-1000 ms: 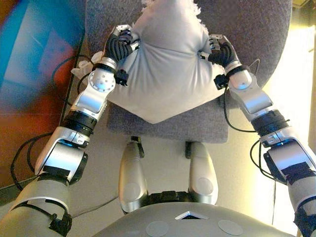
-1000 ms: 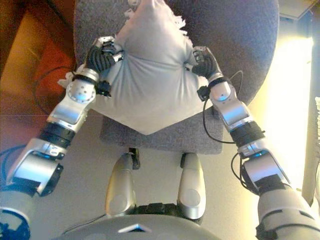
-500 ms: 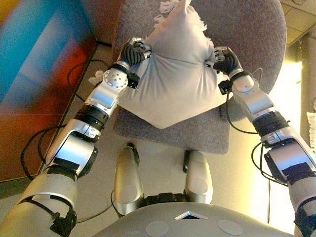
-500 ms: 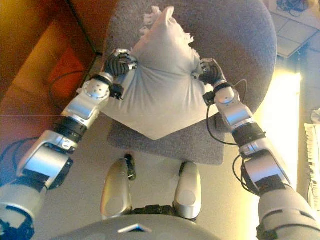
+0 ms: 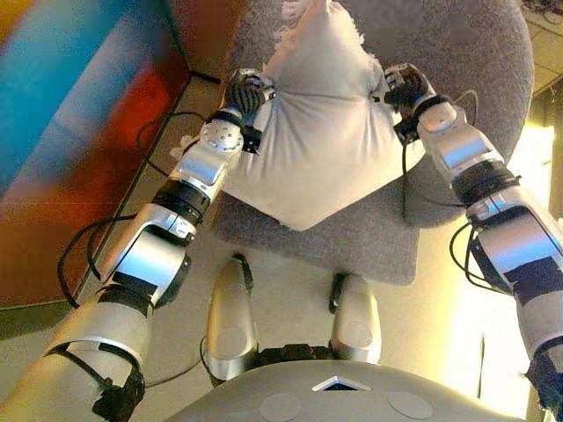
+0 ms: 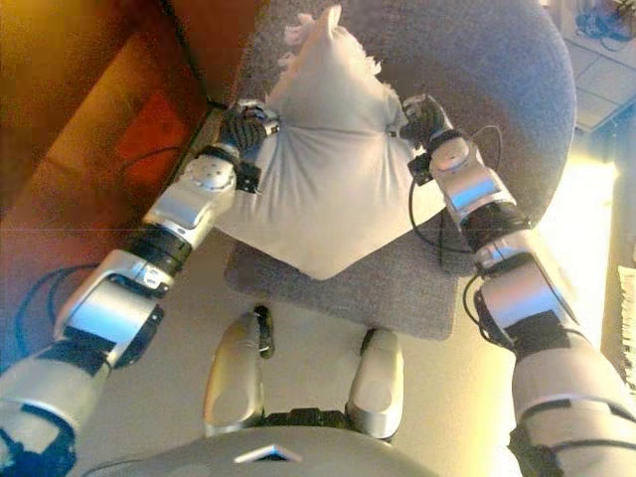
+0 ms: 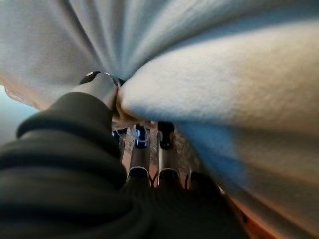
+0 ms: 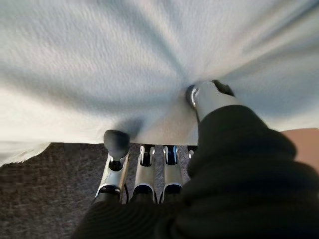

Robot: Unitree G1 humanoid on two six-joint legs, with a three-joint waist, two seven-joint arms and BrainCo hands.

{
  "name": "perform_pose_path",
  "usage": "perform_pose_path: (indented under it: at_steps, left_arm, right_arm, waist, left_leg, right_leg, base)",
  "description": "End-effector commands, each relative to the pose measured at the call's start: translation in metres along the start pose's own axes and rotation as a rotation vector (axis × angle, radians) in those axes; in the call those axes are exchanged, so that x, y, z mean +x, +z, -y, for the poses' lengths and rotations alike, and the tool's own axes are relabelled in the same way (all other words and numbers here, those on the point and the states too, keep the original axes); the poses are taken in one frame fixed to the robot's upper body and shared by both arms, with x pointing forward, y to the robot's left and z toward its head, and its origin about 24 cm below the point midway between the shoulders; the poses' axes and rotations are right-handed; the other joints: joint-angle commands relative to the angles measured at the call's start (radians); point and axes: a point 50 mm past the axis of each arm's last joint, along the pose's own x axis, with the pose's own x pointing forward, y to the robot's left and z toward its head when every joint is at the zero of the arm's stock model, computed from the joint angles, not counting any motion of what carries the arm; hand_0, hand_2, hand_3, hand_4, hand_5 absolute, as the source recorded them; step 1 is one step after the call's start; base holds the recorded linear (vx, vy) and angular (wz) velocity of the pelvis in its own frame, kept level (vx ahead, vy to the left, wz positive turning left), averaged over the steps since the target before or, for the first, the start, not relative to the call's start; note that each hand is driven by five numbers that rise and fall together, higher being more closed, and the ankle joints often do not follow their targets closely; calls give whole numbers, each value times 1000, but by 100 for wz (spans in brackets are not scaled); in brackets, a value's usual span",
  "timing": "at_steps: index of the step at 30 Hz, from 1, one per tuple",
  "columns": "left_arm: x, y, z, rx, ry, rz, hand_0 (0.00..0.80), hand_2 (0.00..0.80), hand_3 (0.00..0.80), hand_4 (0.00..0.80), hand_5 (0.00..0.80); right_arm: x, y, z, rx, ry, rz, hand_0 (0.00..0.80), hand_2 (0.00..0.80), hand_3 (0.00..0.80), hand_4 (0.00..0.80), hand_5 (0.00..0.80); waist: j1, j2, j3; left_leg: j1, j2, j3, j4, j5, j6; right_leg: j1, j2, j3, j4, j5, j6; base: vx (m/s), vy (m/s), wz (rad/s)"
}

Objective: Pick up the cushion and take it to the sofa

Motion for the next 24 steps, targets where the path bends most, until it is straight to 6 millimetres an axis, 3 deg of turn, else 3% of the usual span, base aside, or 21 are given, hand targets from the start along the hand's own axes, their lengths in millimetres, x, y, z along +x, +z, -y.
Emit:
perform_pose_path:
  at_steps: [1, 12, 24]
  left_arm:
    - [11, 42, 4, 73, -3, 105, 0, 0, 0, 0, 0]
    - [17, 63, -9, 78, 57, 149, 0, 0, 0, 0, 0]
    - [11, 67, -36, 46, 88, 232, 0, 0, 0, 0, 0]
  right_arm:
    - [3, 30, 49, 11, -215, 9, 0, 0, 0, 0, 0]
    - [5, 29, 57, 50, -326, -55, 0, 0, 0, 0, 0]
    - [0, 19, 73, 70, -360, -47, 0, 0, 0, 0, 0]
  waist:
    - [45, -7, -40]
    - [43, 11, -39]
    - [42, 9, -50]
  left_leg:
    - [32, 82, -67, -6, -61, -135]
    - [10, 62, -59, -25, -46, -135]
    - [34, 51, -47, -121, 7, -131]
  right_leg:
    - [13, -38, 46, -55, 76, 40]
    - [-19, -38, 58, -73, 100, 47]
    - [1, -27, 42, -163, 133, 52]
  base:
    - [-3, 4, 14]
    - [8, 29, 6]
    - [-23, -25, 3]
